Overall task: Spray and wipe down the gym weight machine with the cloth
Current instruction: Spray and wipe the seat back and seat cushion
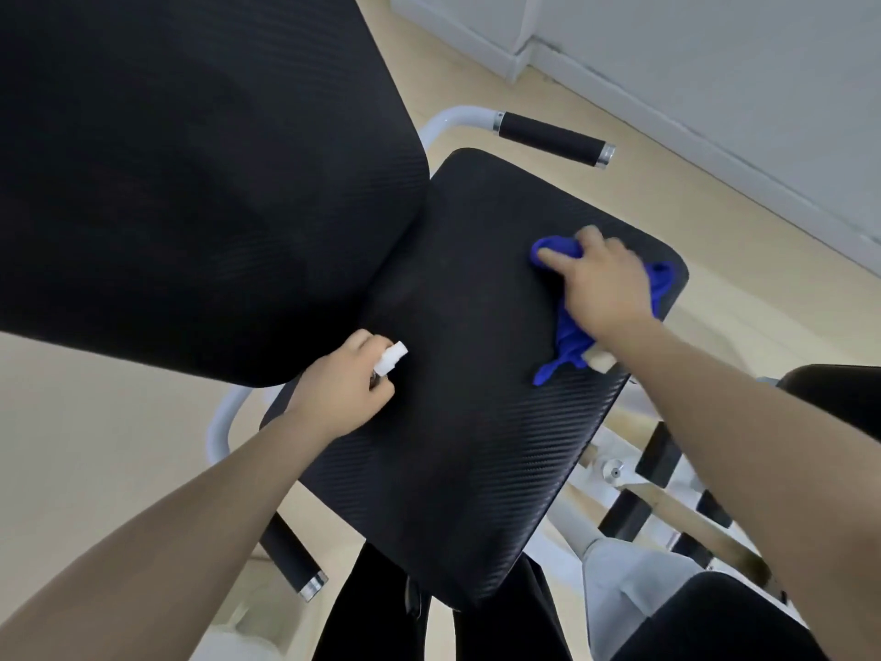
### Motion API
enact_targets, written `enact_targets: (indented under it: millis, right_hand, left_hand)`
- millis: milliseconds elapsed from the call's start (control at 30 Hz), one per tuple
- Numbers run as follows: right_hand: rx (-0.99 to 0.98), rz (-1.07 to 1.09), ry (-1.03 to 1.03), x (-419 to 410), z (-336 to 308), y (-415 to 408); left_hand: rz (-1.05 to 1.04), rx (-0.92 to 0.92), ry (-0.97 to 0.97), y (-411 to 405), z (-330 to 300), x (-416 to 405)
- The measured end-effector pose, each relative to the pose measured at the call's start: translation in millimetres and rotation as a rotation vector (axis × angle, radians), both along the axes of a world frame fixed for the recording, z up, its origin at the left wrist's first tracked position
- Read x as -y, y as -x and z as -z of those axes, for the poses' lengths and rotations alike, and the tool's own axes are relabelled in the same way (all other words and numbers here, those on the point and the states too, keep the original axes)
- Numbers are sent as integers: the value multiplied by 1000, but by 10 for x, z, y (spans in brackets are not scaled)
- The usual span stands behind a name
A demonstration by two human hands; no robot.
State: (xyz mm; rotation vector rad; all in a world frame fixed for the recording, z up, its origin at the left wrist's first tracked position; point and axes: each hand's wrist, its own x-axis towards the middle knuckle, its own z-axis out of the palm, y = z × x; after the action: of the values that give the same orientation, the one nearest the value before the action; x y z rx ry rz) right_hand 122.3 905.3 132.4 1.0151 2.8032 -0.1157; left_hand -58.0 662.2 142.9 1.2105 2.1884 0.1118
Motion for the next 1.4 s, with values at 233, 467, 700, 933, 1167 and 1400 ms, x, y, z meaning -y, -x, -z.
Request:
enact_targets:
  millis: [233, 467, 700, 933, 1167, 1400]
  right_hand:
    - [-123, 170, 12, 526, 102, -174]
    - [-55, -338, 186, 1578, 103, -351]
    - [-7, 231, -18, 543, -11, -374]
    - [-170, 93, 21, 1722, 166, -364]
    - [-26, -507, 201, 2505, 43, -683]
    - [7, 101, 5, 1479, -9, -702]
  left_hand:
    - [47, 35, -43, -100, 109, 155]
    - [133, 28, -42, -104, 46, 158]
    - [241, 50, -153, -95, 95, 246]
    - [183, 124, -87, -205, 117, 366]
    - [208, 109, -125, -328, -25, 347]
    - [195, 113, -102, -485, 26, 406]
